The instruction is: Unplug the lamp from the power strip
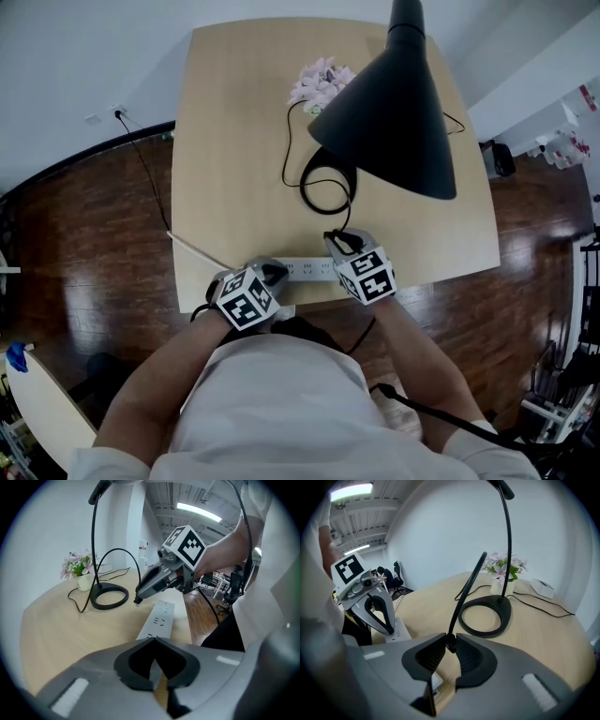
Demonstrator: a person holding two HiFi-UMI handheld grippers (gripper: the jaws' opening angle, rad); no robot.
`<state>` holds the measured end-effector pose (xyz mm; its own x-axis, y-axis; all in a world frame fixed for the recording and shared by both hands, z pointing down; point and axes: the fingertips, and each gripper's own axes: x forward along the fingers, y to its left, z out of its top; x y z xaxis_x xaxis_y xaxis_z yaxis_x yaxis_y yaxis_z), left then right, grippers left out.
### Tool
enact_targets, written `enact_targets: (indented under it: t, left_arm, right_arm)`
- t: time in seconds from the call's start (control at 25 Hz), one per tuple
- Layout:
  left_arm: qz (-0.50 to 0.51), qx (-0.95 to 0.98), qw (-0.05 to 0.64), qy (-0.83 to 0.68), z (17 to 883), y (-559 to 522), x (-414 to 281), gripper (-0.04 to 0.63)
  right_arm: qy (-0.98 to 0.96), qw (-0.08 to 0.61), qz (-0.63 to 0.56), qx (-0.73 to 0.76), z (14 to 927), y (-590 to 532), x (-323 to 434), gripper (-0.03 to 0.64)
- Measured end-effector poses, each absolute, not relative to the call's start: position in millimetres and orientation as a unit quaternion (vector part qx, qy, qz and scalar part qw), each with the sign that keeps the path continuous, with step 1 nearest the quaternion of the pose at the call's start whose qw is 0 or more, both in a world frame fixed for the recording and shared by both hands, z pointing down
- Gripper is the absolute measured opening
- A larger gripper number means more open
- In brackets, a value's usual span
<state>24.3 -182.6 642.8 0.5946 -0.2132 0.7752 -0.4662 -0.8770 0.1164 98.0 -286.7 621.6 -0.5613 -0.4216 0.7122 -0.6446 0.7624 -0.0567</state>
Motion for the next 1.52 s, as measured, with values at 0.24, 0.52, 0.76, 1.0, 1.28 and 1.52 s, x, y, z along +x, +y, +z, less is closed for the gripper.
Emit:
enact_targets:
  t: [0.24, 0.52, 0.76, 1.0, 1.28, 1.52]
  left_arm:
    - [0.409, 0.876, 0.157, -0.199, 642, -180, 23, 0.005]
    - [0.411, 0.875, 0.159, -0.202, 642, -181, 21, 0.006]
    - [0.423, 0.870, 0.159, -0.197, 643, -182, 20, 0.005]
    - [0.427, 0.868, 0.162, -0.197, 643, -182, 19, 0.005]
    - [0.434, 0.864, 0.165, -0.195, 643, -181, 16, 0.005]
    - [0.432, 0.868, 0.152, -0.193, 636, -182, 11, 0.005]
  right_arm:
    - [-0.872, 0.356, 0.158, 0.295, 631, -284, 96, 0.072]
    - [-0.877, 0.348, 0.166, 0.288, 633, -282, 94, 0.097]
    - [-0.868, 0.345, 0.195, 0.299, 639, -275, 110, 0.153]
    - [-0.860, 0.320, 0.227, 0.327, 638, -267, 131, 0.163]
    - [-0.855, 0.288, 0.242, 0.357, 629, -256, 147, 0.163]
    - [-0.857, 0.263, 0.235, 0.375, 614, -234, 153, 0.156]
